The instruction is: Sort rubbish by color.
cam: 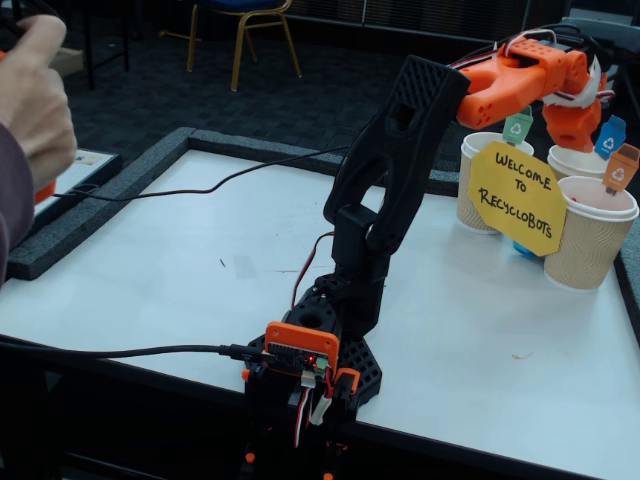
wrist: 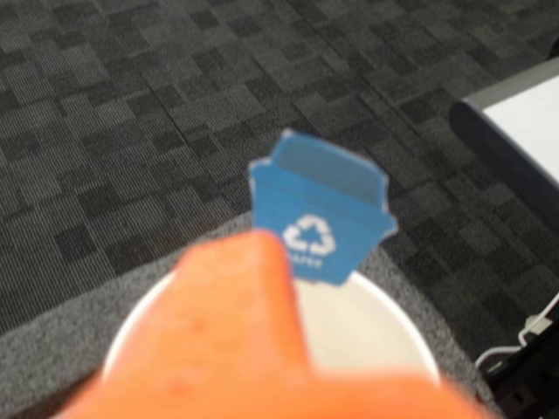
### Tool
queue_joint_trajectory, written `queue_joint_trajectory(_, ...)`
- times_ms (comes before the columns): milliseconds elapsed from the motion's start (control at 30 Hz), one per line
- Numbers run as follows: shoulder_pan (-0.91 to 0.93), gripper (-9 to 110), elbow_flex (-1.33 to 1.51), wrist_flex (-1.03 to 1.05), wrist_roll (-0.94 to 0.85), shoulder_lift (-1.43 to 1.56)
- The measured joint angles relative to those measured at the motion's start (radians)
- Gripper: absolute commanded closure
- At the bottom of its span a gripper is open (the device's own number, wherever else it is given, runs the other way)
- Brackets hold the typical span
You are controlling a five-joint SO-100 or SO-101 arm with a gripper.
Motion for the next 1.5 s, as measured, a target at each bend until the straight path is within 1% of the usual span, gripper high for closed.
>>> queue_joint_trajectory(100, 0.000, 95, -0.023, 0.008, 0.000, 0.000)
queue_joint_trajectory(267, 0.000, 100, -0.081, 0.126, 0.000, 0.000)
queue_joint_trajectory(367, 0.000, 101, -0.078, 0.206, 0.000, 0.012)
queue_joint_trajectory(467, 0.002, 101, -0.018, 0.265, 0.000, 0.092)
queue_joint_trajectory(633, -0.012, 101, 0.207, 0.325, 0.000, 0.333)
queue_joint_trajectory(733, -0.063, 101, 0.359, 0.344, 0.002, 0.497)
queue_joint_trajectory(833, -0.152, 101, 0.505, 0.374, 0.002, 0.680)
queue_joint_trajectory(1100, -0.483, 101, 0.881, 0.405, 0.002, 1.272)
queue_joint_trajectory(1233, -0.592, 101, 1.051, 0.405, 0.002, 1.516)
queue_joint_trajectory(1333, -0.630, 101, 1.161, 0.405, 0.002, 1.638)
queue_joint_trajectory(1500, -0.632, 101, 1.315, 0.382, 0.002, 1.756)
